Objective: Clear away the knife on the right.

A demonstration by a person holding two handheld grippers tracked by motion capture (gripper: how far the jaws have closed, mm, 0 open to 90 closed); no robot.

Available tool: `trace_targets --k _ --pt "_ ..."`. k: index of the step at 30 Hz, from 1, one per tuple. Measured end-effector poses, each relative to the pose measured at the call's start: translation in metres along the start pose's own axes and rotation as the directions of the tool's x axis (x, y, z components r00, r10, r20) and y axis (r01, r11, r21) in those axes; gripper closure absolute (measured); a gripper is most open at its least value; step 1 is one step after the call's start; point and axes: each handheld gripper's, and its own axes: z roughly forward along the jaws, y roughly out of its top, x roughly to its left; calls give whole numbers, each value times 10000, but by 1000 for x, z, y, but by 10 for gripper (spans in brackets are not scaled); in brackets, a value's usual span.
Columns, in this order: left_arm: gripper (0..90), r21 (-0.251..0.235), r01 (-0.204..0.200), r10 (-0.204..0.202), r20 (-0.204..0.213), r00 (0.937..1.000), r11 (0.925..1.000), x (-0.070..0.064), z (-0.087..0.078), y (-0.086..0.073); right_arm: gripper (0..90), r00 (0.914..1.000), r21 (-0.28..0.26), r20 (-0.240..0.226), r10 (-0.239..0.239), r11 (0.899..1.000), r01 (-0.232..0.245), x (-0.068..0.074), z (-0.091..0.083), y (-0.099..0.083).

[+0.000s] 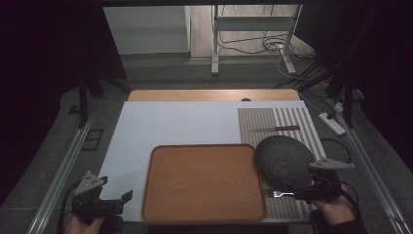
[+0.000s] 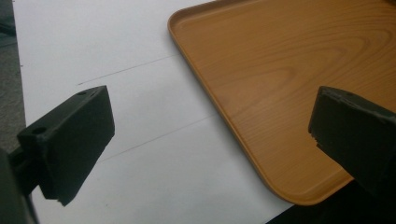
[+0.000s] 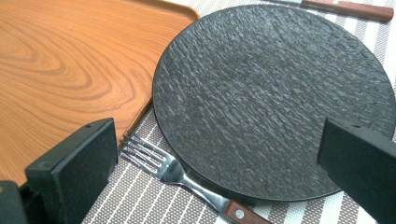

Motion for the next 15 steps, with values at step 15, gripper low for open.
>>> trace_targets --k 15 --pt "10 -89 95 -94 86 9999 9999 1 0 0 0 9997 314 -35 -262 9992 263 2 3 2"
